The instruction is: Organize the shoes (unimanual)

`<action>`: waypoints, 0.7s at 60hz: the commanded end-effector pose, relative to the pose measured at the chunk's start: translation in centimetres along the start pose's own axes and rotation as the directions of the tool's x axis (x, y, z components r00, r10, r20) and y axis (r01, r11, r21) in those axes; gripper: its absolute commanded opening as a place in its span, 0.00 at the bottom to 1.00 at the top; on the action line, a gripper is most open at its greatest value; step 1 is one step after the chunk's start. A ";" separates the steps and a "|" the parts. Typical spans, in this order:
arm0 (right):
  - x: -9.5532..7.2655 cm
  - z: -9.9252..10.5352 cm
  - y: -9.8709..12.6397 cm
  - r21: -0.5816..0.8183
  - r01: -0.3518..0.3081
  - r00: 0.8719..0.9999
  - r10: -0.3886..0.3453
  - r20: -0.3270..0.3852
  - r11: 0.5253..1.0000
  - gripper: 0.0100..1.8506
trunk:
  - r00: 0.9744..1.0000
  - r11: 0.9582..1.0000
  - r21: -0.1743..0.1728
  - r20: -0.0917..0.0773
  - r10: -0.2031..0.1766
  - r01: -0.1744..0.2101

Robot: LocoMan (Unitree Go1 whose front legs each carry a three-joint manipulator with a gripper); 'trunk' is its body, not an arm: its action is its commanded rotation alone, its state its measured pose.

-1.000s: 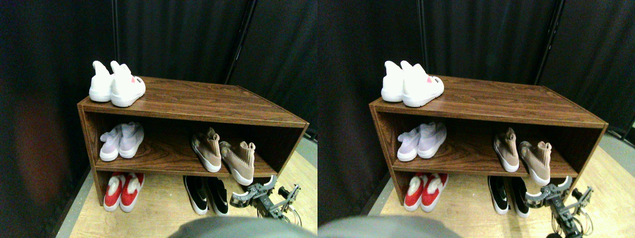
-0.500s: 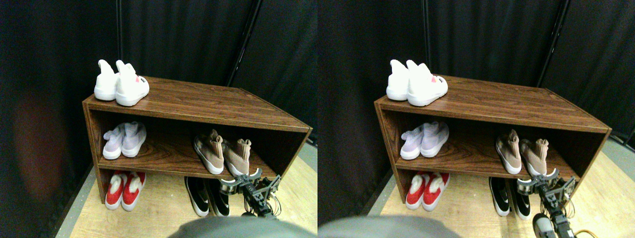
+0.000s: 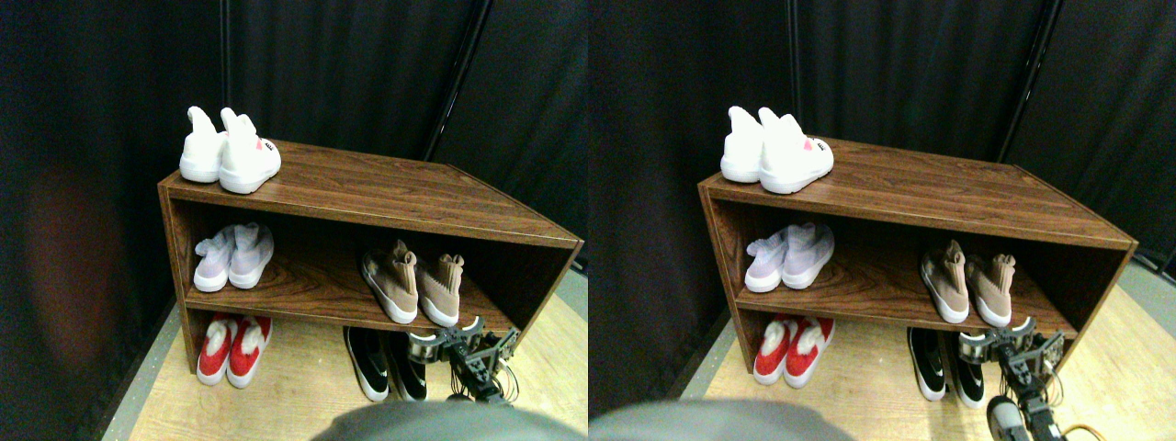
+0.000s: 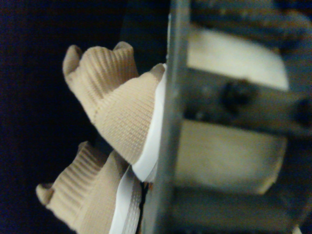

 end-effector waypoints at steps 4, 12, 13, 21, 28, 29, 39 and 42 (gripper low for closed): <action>-1.3 0.2 1.9 -0.037 -0.105 0.994 0.104 -0.014 0.994 0.82 | 1.000 1.000 -0.006 -0.024 0.006 -0.006; -3.0 0.6 2.3 -0.034 -0.124 0.992 0.123 -0.019 0.992 0.88 | 1.000 1.000 -0.004 -0.023 0.003 -0.003; -3.0 0.6 2.3 -0.034 -0.124 0.992 0.123 -0.019 0.992 0.88 | 1.000 1.000 -0.004 -0.023 0.003 -0.003; -5.1 1.7 2.6 0.000 -0.153 0.988 0.153 -0.013 0.988 0.83 | 1.000 1.000 0.000 -0.023 -0.003 0.003; -6.5 3.6 3.1 -0.025 -0.162 0.986 0.163 0.026 0.986 0.71 | 1.000 1.000 0.000 -0.023 -0.003 0.003; -6.5 3.6 3.1 -0.025 -0.162 0.986 0.163 0.026 0.986 0.71 | 1.000 1.000 0.000 -0.023 -0.003 0.003; -7.6 6.4 3.7 -0.081 -0.168 0.977 0.177 0.118 0.982 0.14 | 1.000 1.000 0.005 -0.021 -0.016 0.016; -7.7 6.9 4.1 -0.101 -0.191 0.967 0.205 0.151 0.976 0.03 | 1.000 1.000 0.007 -0.020 -0.017 0.017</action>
